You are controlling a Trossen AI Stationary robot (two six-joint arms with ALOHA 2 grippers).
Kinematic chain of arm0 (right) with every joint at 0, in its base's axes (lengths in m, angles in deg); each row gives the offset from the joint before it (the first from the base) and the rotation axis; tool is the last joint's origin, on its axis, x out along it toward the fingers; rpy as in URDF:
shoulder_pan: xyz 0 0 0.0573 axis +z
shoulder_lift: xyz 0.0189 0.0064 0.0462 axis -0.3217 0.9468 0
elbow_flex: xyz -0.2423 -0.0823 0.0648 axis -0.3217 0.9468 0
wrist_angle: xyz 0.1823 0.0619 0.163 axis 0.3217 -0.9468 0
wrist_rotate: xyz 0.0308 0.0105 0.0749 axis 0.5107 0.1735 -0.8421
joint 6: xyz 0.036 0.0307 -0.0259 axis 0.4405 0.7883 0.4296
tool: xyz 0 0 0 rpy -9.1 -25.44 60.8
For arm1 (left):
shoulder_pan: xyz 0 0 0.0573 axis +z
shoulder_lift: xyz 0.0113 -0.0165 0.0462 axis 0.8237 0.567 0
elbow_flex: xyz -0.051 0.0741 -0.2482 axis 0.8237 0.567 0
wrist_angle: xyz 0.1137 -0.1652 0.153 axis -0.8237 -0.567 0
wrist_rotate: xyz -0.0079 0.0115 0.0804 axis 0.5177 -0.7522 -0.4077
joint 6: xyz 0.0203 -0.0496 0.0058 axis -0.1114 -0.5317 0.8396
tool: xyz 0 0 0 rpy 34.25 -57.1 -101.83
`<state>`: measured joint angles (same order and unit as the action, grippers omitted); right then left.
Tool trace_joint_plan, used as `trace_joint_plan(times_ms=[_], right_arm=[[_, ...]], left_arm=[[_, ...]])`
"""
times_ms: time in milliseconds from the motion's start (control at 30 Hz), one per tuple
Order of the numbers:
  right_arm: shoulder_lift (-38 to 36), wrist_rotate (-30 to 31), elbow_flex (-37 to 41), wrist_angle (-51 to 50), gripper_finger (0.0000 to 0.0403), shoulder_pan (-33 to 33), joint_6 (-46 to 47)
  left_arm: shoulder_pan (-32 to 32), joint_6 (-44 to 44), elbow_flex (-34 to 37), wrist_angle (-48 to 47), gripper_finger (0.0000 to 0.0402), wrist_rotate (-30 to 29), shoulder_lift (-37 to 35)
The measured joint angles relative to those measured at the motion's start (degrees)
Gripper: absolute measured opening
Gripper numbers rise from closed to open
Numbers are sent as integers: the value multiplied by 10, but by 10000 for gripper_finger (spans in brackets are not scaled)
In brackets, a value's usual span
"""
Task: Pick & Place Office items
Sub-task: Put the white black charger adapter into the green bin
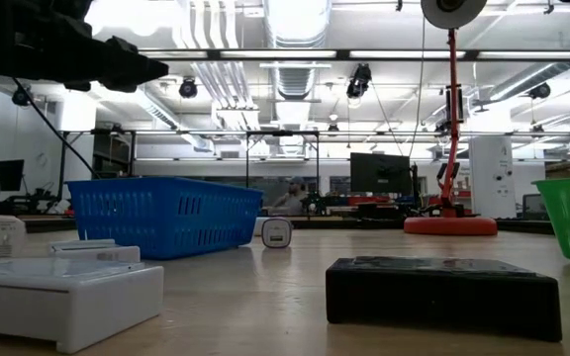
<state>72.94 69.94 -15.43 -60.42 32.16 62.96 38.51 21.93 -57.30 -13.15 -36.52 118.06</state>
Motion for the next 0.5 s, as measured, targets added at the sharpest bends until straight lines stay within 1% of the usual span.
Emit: trace_joint_plan(times_ms=[267, 500], right_arm=[[2, -62, -2, -24, 126, 5, 36], [3, -124, 4, -25, 126, 5, 42]], left_arm=[[0, 0, 0, 0, 220, -2, 0], [0, 7, 0, 0, 220, -1, 0]])
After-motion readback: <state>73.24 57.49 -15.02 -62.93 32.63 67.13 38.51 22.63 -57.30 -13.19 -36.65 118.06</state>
